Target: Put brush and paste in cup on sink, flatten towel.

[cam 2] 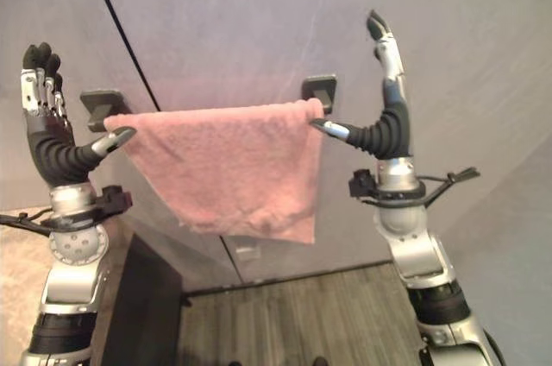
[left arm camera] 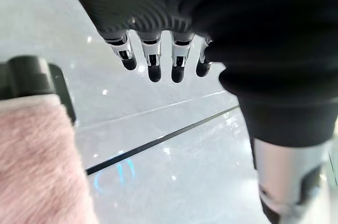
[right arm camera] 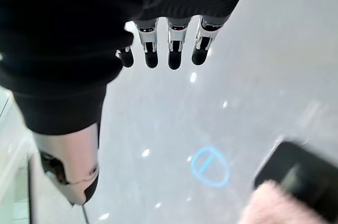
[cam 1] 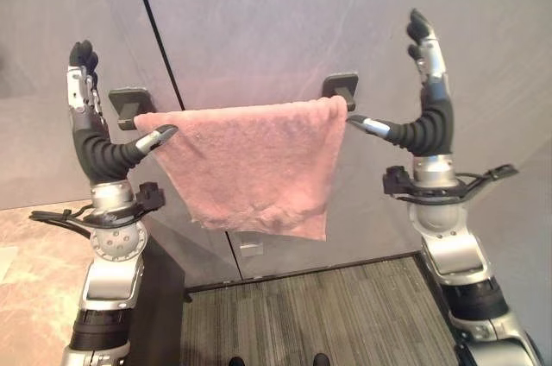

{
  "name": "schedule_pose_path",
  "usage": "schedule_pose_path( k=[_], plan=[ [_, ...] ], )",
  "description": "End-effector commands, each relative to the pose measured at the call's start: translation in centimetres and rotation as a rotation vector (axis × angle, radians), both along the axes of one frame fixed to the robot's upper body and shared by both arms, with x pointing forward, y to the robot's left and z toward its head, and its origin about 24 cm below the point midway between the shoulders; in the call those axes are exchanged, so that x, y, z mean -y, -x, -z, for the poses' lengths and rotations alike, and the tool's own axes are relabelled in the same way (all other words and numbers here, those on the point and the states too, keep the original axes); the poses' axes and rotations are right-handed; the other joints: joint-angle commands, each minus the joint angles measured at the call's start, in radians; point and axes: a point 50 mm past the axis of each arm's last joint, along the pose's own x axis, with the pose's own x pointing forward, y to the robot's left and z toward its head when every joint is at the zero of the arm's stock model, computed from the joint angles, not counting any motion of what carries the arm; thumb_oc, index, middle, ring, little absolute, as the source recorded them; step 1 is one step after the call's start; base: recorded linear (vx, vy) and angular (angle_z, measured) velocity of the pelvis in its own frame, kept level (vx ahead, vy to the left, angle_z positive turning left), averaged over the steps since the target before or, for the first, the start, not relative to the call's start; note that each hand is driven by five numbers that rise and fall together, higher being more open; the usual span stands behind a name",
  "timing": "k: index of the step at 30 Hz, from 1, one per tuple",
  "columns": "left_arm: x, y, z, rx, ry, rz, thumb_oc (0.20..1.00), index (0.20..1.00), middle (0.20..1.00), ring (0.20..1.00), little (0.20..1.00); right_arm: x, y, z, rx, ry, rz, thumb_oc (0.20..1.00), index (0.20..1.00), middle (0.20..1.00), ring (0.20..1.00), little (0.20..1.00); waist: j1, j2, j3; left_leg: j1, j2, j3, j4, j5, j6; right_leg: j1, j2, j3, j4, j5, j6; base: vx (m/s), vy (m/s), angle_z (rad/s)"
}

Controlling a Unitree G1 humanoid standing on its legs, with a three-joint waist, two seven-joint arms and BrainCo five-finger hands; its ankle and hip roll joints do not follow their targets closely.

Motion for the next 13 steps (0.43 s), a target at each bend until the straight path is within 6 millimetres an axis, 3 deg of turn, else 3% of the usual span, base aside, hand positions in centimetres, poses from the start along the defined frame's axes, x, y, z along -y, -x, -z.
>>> schedule_pose_path(
  k=[1, 2, 3, 4, 5, 6, 8, 9, 10, 11, 12, 13],
  plan=[
    [-2.5, 2.2, 2.7, -0.128, 0.034, -0.021, 1.0, 1.0, 1.0, 1.0, 1.0, 2.5, 2.1, 3.7, -0.165, -0.166, -0.031, 1.0, 1.0, 1.0, 1.0, 1.0, -0.008, -0.012, -0.022, 0.001, 0.069, -0.035, 0.006, -0.019, -0.04, 0.035, -0.086, -0.04, 0.001, -0.049, 0.063, 0.0, 0.0, 0.0],
    [-2.5, 2.3, 2.8, -0.134, 0.034, -0.019, 1.0, 1.0, 1.0, 1.0, 1.0, 2.5, 2.2, 3.8, -0.171, -0.166, -0.033, 1.0, 1.0, 1.0, 1.0, 1.0, -0.008, -0.012, -0.027, 0.002, 0.069, -0.035, 0.006, -0.02, -0.041, 0.035, -0.086, -0.04, 0.001, -0.05, 0.063, 0.0, 0.0, 0.0],
    [-3.1, 3.1, 4.8, -0.224, 0.057, -0.042, 1.0, 1.0, 1.0, 1.0, 1.0, 3.3, 2.9, 5.9, -0.272, -0.199, -0.02, 1.0, 1.0, 1.0, 1.0, 1.0, -0.011, -0.011, -0.018, 0.008, 0.07, -0.034, 0.006, -0.022, -0.04, 0.041, -0.086, -0.04, 0.001, -0.053, 0.063, 0.0, 0.0, 0.0],
    [-3.1, 3.1, 4.8, -0.226, 0.058, -0.041, 1.0, 1.0, 1.0, 1.0, 1.0, 3.3, 2.9, 6.0, -0.274, -0.199, -0.021, 1.0, 1.0, 1.0, 1.0, 1.0, -0.01, -0.011, -0.021, 0.005, 0.07, -0.034, 0.006, -0.018, -0.04, 0.038, -0.085, -0.04, 0.001, -0.05, 0.063, -0.07, -0.002, 0.02],
    [-4.3, 5.1, 11.8, -0.539, 0.198, -0.084, 1.0, 1.0, 1.0, 1.0, 1.0, 5.4, 5.0, 12.1, -0.573, -0.249, 0.062, 1.0, 1.0, 1.0, 1.0, 1.0, -0.018, -0.007, -0.006, 0.004, 0.071, -0.032, 0.006, -0.012, -0.037, 0.039, -0.083, -0.041, 0.001, -0.049, 0.061, -0.07, -0.002, 0.01],
    [-4.3, 5.1, 11.8, -0.541, 0.198, -0.082, 1.0, 1.0, 1.0, 1.0, 1.0, 5.5, 5.0, 12.2, -0.576, -0.25, 0.062, 1.0, 1.0, 1.0, 1.0, 1.0, -0.018, -0.007, -0.009, 0.003, 0.071, -0.033, 0.006, -0.012, -0.037, 0.038, -0.083, -0.042, 0.001, -0.05, 0.061, -0.07, -0.003, 0.03],
    [-4.8, 6.3, 16.0, -0.759, 0.196, -0.111, 1.0, 1.0, 1.0, 1.0, 1.0, 6.5, 6.4, 16.9, -0.799, -0.322, 0.1, 1.0, 1.0, 1.0, 1.0, 1.0, -0.023, -0.007, 0.0, 0.002, 0.071, -0.035, 0.006, -0.007, -0.036, 0.04, -0.081, -0.047, 0.001, -0.05, 0.061, -0.04, -0.01, 0.04],
    [-4.6, 8.1, 21.2, -1.028, 0.216, -0.121, 1.0, 1.0, 1.0, 1.0, 1.0, 7.5, 8.8, 22.7, -1.075, -0.404, 0.189, 1.0, 1.0, 1.0, 1.0, 1.0, -0.024, -0.01, 0.006, 0.004, 0.073, -0.037, 0.006, -0.005, -0.039, 0.046, -0.08, -0.058, 0.001, -0.051, 0.064, -0.05, -0.014, 0.05],
    [-4.7, 8.0, 21.2, -1.027, 0.216, -0.121, 1.0, 1.0, 1.0, 1.0, 1.0, 7.5, 8.7, 22.7, -1.073, -0.405, 0.189, 1.0, 1.0, 1.0, 1.0, 1.0, -0.024, -0.01, 0.005, 0.0, 0.073, -0.037, 0.006, -0.002, -0.039, 0.043, -0.08, -0.058, 0.001, -0.049, 0.064, -0.05, -0.011, 0.03],
    [-4.6, 8.5, 22.4, -1.09, 0.226, -0.121, 1.0, 1.0, 1.0, 1.0, 1.0, 8.0, 9.3, 24.3, -1.157, -0.412, 0.224, 1.0, 1.0, 1.0, 1.0, 1.0, -0.022, -0.01, 0.009, -0.001, 0.073, -0.04, 0.006, 0.001, -0.04, 0.044, -0.079, -0.061, 0.001, -0.049, 0.064, 0.0, 0.0, 0.0],
    [-4.4, 10.0, 25.0, -1.231, 0.255, -0.136, 1.0, 1.0, 1.0, 1.0, 1.0, 8.2, 10.8, 26.8, -1.292, -0.409, 0.271, 1.0, 1.0, 1.0, 1.0, 1.0, -0.02, -0.01, 0.009, 0.001, 0.074, -0.043, 0.006, -0.001, -0.042, 0.05, -0.079, -0.064, 0.001, -0.051, 0.064, -0.03, -0.001, 0.03],
    [-4.4, 10.0, 25.0, -1.229, 0.255, -0.136, 1.0, 1.0, 1.0, 1.0, 1.0, 8.2, 10.7, 26.8, -1.29, -0.409, 0.271, 1.0, 1.0, 1.0, 1.0, 1.0, -0.02, -0.01, 0.007, -0.003, 0.074, -0.044, 0.006, 0.001, -0.041, 0.046, -0.079, -0.065, 0.001, -0.05, 0.064, -0.02, -0.005, 0.05]
  ],
)
